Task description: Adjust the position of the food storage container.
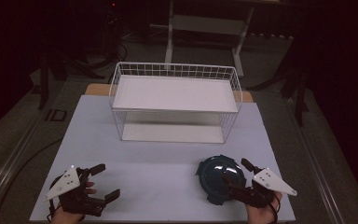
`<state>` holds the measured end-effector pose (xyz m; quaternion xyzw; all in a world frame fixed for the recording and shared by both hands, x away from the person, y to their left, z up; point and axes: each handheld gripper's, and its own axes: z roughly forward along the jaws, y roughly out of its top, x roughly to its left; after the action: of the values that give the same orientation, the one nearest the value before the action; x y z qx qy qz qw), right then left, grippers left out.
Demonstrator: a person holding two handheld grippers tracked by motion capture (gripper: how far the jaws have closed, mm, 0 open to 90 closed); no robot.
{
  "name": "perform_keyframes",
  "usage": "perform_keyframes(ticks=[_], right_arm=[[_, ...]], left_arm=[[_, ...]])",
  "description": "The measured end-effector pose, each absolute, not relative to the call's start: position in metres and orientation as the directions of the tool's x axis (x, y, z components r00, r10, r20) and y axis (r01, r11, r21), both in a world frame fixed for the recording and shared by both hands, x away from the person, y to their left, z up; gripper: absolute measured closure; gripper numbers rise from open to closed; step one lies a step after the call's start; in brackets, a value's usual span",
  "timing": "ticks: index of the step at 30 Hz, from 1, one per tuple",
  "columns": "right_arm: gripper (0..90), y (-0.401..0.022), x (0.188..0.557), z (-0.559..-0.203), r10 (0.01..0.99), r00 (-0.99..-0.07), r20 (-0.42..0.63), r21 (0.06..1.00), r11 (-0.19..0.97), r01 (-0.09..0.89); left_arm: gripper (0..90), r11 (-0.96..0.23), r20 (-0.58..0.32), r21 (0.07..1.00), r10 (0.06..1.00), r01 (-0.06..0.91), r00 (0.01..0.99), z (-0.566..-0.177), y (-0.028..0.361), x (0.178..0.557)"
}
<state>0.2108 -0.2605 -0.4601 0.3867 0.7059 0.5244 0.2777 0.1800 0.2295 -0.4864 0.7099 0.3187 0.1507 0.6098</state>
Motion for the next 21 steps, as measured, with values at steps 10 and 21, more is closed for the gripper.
perform_keyframes(ticks=[10,21], right_arm=[[14.1,-0.259,0.203,-0.449,0.825,-0.565,0.020,0.959,0.144,0.243],[12.7,-0.257,0.198,-0.421,0.791,-0.612,0.001,0.961,0.168,0.219]], left_arm=[[0.0,-0.057,-0.161,0.966,0.637,0.254,0.754,-0.485,0.229,0.179],[0.0,-0.051,-0.162,0.968,0.624,0.247,0.765,-0.484,0.228,0.178]])
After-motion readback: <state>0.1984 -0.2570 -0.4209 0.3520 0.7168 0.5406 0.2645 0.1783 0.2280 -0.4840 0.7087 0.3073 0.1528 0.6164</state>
